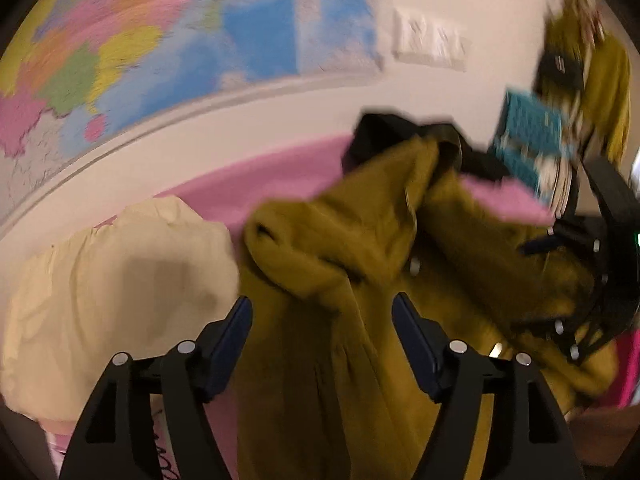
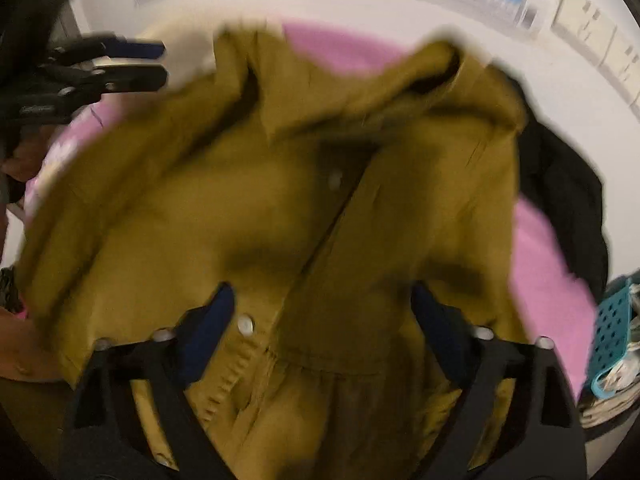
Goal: Fold large clothes
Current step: 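Lower the olive shirt onto the bed with both grippers, spreading it out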
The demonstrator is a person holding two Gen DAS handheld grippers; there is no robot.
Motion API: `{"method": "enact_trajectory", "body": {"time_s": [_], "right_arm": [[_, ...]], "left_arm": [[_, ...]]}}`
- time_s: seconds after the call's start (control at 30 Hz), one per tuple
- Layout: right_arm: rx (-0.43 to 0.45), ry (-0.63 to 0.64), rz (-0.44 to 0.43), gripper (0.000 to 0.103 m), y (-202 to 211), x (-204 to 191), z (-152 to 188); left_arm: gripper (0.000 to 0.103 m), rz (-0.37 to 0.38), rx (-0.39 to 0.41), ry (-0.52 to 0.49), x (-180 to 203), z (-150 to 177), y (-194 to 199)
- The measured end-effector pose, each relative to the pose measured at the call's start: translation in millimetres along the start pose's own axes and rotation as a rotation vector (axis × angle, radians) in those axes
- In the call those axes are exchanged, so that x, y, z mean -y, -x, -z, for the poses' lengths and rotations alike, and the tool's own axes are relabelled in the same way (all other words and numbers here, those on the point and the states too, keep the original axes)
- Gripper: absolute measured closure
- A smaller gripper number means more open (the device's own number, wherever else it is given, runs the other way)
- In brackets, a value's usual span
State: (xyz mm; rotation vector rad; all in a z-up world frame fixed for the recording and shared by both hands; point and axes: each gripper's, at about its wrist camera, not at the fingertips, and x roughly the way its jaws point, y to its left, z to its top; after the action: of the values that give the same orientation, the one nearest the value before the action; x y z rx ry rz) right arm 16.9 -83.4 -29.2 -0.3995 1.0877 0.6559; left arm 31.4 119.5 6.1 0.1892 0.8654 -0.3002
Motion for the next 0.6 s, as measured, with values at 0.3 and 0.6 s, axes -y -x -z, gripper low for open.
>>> {"method": "enact_trajectory", "body": {"time_s": [0.3,0.6], "right_arm": [[0.347,-0.372,0.017,0.095,163.4,151.3,-0.8],[0.053,-0.657,0.202,0.077,60.5,263.7,30.7]], "left_arm": [[0.094,-0.112,-0.050,0.081,-51.2,-5.2,-16.8],[0.088,-0.207,-0.051,0.230,-111.9,-10.6,-10.0]]}}
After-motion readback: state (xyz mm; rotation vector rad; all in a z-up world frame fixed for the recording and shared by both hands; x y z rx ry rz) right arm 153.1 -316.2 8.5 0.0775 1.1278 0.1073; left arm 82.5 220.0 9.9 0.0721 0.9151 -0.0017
